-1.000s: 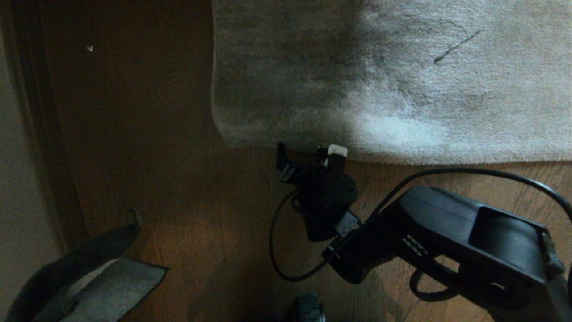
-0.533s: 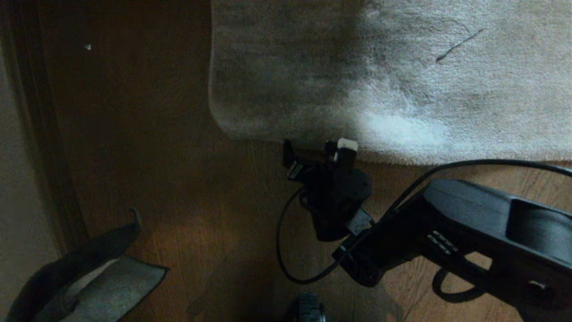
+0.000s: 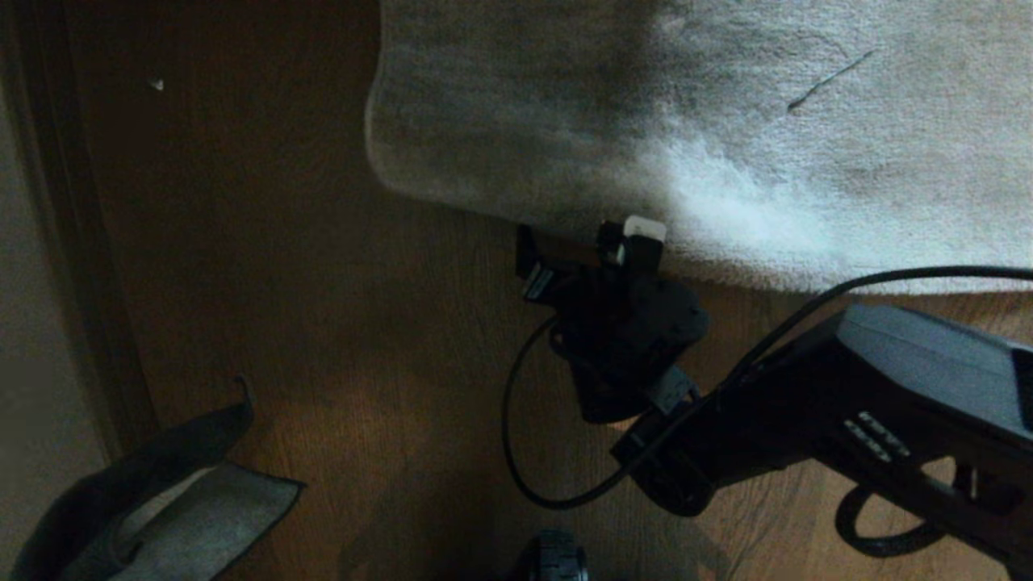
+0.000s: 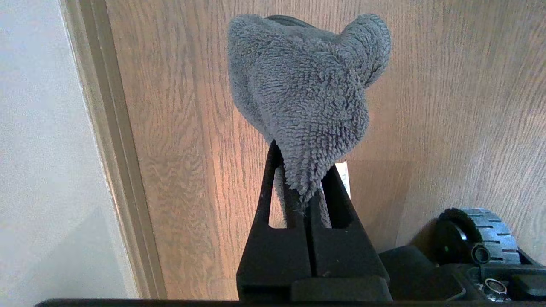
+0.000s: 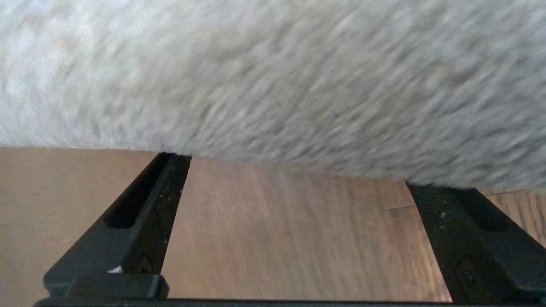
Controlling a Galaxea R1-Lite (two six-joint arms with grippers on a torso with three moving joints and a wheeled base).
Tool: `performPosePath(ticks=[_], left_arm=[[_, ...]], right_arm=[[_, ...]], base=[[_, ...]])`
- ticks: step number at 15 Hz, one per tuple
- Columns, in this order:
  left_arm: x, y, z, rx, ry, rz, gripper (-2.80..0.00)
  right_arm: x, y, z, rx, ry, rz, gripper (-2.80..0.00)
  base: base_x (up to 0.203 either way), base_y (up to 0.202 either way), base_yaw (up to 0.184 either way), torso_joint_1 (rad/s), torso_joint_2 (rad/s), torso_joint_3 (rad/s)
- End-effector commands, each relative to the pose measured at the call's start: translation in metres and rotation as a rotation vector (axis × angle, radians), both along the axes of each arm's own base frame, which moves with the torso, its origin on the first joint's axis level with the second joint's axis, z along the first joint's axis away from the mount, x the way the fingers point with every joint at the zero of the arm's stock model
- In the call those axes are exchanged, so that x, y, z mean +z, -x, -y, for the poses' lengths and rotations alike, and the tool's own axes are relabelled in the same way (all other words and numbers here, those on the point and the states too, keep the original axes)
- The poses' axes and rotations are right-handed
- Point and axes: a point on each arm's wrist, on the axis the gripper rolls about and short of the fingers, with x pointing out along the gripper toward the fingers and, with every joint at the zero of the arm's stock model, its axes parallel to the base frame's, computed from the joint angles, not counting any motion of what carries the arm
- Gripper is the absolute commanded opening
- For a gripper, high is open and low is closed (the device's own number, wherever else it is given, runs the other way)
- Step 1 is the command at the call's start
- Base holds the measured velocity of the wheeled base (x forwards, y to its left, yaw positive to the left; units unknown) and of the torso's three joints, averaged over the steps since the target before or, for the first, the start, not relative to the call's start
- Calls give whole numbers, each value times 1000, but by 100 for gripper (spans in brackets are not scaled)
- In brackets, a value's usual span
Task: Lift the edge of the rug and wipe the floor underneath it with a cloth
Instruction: Lift up the carpet
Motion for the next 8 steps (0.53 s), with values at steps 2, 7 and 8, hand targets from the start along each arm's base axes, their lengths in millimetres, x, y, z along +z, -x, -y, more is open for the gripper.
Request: performPosePath(ticks=[2,7,8], left_arm=[[0,0,0,0,1,1,-280],[0,0,0,0,1,1,-280],[0,0,0,0,1,-1,-280]], right_arm=[[22,26,-6,56,-60,54,0],[35,56,-16,130,-78,64,0],[37,61,-18,143,-81,66,0]], base=[[0,0,0,0,0,0],[0,0,0,0,0,0],[0,0,0,0,0,0]])
